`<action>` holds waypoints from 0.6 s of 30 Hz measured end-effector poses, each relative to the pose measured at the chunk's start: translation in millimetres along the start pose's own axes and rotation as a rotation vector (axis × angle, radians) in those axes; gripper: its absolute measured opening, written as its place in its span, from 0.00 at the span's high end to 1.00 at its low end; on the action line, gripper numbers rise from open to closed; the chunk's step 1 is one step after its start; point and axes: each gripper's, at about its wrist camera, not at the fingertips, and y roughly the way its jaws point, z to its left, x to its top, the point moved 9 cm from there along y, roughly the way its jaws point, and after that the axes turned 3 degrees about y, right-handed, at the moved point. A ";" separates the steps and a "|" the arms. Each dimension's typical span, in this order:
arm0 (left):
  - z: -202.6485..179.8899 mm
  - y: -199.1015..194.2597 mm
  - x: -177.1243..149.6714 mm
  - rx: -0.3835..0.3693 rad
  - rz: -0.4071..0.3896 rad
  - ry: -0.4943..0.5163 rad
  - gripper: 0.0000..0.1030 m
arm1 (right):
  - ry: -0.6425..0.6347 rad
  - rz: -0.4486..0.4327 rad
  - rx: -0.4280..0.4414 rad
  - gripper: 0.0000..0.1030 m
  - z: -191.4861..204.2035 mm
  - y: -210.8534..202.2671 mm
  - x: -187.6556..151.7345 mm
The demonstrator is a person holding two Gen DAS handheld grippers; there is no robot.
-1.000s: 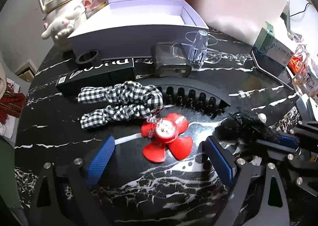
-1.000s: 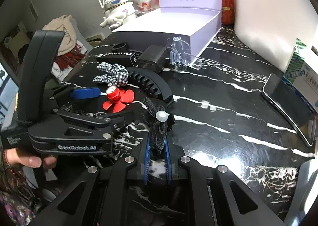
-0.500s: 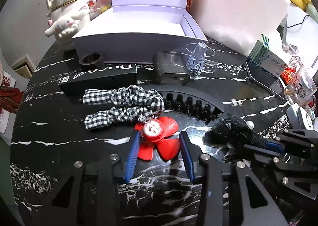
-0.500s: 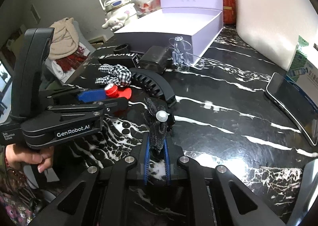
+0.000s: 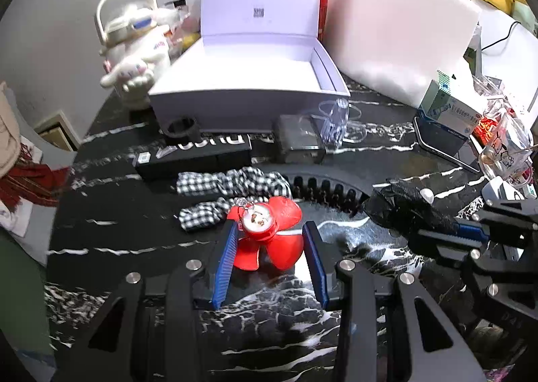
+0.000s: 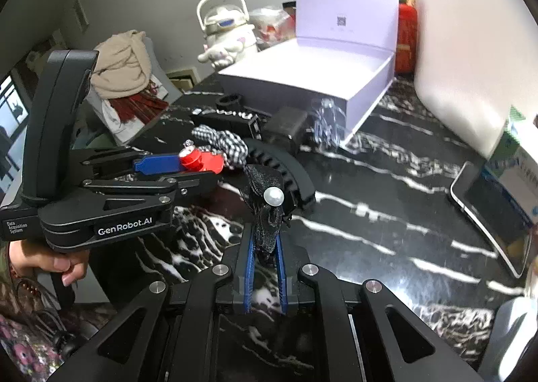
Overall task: Organize rigid objects
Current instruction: 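Carry both clips over the open white box with both tools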
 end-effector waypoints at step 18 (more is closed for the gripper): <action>12.8 -30.6 52.0 0.065 -0.082 0.040 0.62 | -0.099 -0.089 -0.002 0.89 5.0 -24.6 57.6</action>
